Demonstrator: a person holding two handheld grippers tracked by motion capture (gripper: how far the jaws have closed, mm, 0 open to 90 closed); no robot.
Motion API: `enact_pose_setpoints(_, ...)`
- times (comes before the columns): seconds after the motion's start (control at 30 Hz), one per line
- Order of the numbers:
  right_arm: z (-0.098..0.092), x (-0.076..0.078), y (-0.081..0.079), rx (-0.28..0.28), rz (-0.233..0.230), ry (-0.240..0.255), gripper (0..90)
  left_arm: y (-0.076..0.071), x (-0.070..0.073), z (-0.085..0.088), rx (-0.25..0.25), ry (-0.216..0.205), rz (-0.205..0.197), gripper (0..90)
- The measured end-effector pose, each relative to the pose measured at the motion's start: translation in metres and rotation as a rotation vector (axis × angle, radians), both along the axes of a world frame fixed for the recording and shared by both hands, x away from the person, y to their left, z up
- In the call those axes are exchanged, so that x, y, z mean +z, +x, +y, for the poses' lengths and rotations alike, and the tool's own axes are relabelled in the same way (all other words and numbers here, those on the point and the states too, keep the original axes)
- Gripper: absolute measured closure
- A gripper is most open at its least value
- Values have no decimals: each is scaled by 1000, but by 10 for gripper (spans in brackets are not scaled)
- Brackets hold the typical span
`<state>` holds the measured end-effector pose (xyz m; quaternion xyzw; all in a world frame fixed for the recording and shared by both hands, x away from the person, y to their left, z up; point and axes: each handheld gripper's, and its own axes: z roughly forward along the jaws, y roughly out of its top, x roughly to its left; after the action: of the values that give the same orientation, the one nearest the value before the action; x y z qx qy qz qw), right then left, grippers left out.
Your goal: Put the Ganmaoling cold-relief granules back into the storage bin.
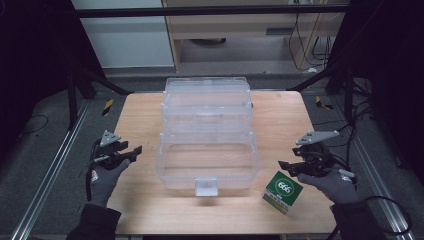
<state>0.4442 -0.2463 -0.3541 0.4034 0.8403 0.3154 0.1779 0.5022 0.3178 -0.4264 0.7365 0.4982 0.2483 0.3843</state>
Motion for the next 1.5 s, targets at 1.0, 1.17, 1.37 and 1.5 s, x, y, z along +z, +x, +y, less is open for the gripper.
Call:
enact_pose_setpoints(1.0, 7, -12, -6, 142, 220, -134, 236, 2, -6, 2, 20, 38, 25, 355)
enact_pose_setpoints(1.17, 10, -17, -7, 158, 250, -153, 200, 3, -7, 2, 21, 36, 27, 353)
enact_pose_setpoints(1.37, 12, -22, -7, 171, 284, -172, 163, 3, -8, 3, 21, 39, 31, 351)
enact_pose_setpoints(1.5, 15, -24, -7, 179, 295, -189, 139, 3, -9, 3, 21, 40, 32, 349)
